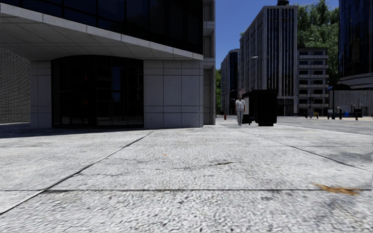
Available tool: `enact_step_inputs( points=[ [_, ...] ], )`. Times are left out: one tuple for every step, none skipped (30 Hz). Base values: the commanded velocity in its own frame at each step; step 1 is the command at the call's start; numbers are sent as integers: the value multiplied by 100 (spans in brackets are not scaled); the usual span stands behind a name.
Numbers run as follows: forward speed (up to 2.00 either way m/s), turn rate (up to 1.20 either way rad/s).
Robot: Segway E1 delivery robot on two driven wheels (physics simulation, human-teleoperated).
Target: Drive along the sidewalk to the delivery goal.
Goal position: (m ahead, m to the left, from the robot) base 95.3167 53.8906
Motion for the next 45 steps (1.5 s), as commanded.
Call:
enact_step_inputs(
  points=[
    [200,0],
    [200,0],
    [200,0],
    [200,0],
    [200,0],
    [200,0],
    [200,0],
    [200,0],
    [200,0],
    [200,0],
    [200,0],
    [200,0],
    [200,0],
    [200,0],
    [200,0],
    [200,0],
    [200,0],
    [200,0],
    [200,0],
    [200,0],
    [200,0],
    [200,0],
    [200,0],
    [200,0],
    [200,0],
    [200,0],
    [200,0],
    [200,0],
    [200,0],
    [200,0],
    [200,0],
    [200,0],
    [200,0],
    [200,0],
    [200,0],
    [200,0],
    [200,0],
    [200,0],
    [200,0],
    [200,0],
    [200,0],
    [200,0],
    [200,0],
    [200,0],
    [200,0]
  ],
)
